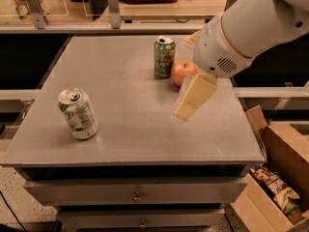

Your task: Knock 7up can over

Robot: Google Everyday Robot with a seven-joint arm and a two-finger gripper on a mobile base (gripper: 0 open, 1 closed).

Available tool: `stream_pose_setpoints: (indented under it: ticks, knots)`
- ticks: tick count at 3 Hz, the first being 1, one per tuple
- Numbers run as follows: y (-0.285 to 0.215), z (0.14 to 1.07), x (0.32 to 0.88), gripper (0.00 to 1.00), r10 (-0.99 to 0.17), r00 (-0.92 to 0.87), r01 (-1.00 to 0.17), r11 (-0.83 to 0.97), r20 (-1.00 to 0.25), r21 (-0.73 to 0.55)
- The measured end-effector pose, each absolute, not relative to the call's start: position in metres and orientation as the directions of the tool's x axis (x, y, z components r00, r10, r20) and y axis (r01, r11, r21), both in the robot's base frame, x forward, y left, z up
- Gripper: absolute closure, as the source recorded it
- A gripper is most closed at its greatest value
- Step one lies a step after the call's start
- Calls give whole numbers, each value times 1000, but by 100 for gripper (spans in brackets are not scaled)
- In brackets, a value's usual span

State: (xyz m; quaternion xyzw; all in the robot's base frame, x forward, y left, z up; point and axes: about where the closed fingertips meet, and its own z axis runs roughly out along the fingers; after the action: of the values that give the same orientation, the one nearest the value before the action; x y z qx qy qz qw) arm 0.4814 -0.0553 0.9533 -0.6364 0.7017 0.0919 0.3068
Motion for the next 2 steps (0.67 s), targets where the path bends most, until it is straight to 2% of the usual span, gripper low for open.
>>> stream_pose_setpoints:
  ticks: [1, 2]
  knots:
    - [-56, 953, 481, 0, -837, -2, -950, 173, -547, -261]
    - [-41, 954, 487, 0, -790, 29, -942, 184, -613, -281]
